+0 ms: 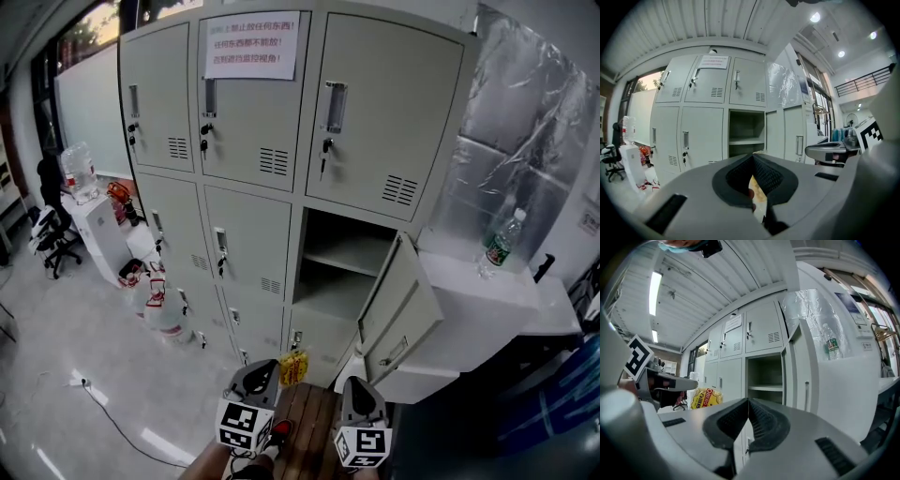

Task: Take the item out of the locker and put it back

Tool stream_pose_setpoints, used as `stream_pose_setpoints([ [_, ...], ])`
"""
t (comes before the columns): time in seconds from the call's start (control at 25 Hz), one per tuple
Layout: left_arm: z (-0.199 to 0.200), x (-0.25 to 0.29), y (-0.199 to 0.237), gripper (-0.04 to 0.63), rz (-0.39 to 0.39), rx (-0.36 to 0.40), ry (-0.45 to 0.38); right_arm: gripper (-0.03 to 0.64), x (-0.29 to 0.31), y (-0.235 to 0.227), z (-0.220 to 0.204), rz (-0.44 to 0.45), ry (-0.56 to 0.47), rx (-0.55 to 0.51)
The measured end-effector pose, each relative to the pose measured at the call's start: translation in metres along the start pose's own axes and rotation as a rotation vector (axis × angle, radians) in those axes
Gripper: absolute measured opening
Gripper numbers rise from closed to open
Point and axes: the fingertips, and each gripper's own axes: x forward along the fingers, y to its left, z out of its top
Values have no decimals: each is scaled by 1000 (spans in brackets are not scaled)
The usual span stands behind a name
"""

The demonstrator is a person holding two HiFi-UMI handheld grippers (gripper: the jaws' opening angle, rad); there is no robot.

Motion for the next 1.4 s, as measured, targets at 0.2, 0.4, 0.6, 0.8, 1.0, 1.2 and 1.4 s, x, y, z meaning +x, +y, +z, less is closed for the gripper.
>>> stream_pose_setpoints([
  [0.2,-6,-23,-7,20,-6,0,0,18,-19,9,-1,0,-5,-2],
  [0.4,-5,-31,-7,20,-4,0,-11,18,-26,13,-2,-2,-4,-6],
  [0.6,-2,-32,-4,20,-8,8,-19,18,-26,15,3,-9,-11,-9],
  [0.8,-5,-30,-4,20,-19,14,-10,18,-25,18,3,-11,-13,-10],
  [1.0,-5,-27,-1,20,-16,0,-13,18,-22,19,1,-14,-8,-6],
  [1.2,-4,-24,-1,20,-22,-1,-16,18,-20,18,1,-13,-8,-3],
  [1.4,0,-18,-1,20,-21,-2,-22,18,-15,16,1,-9,-8,-6],
])
